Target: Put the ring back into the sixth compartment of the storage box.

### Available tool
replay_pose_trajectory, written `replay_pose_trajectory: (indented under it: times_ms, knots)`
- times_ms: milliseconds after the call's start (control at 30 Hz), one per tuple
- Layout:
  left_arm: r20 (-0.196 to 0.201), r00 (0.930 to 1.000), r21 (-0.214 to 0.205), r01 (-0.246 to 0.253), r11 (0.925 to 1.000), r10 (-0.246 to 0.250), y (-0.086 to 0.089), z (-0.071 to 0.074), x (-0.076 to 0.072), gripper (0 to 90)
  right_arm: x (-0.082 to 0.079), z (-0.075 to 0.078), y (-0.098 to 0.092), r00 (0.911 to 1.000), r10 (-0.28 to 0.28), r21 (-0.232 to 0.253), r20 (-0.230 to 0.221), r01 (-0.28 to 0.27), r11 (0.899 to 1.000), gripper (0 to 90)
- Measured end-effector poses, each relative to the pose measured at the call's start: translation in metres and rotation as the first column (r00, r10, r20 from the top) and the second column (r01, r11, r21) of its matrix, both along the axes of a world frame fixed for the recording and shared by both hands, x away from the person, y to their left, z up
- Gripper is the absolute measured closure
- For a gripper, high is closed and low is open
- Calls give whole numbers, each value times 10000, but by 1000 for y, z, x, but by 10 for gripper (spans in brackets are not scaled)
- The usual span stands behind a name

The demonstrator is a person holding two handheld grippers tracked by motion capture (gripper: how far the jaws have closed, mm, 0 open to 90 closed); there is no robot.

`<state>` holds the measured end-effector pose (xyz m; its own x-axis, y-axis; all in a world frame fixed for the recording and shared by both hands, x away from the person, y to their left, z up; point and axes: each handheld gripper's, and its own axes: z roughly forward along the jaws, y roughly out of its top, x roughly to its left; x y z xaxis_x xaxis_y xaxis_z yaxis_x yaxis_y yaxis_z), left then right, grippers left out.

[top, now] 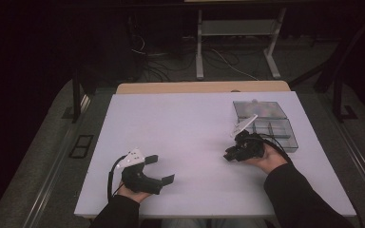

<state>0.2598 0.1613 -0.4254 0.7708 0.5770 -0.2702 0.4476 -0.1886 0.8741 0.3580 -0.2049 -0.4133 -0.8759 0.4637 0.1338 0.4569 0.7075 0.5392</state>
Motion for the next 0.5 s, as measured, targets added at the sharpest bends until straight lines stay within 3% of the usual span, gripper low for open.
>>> replay_pose_trajectory:
  times_ms: [500]
  knots:
    - [-7, 10000, -4, -2, 10000, 2, -1, 0, 0, 0, 5, 22, -18, 9990, -424, 485, 133, 417, 9980, 697]
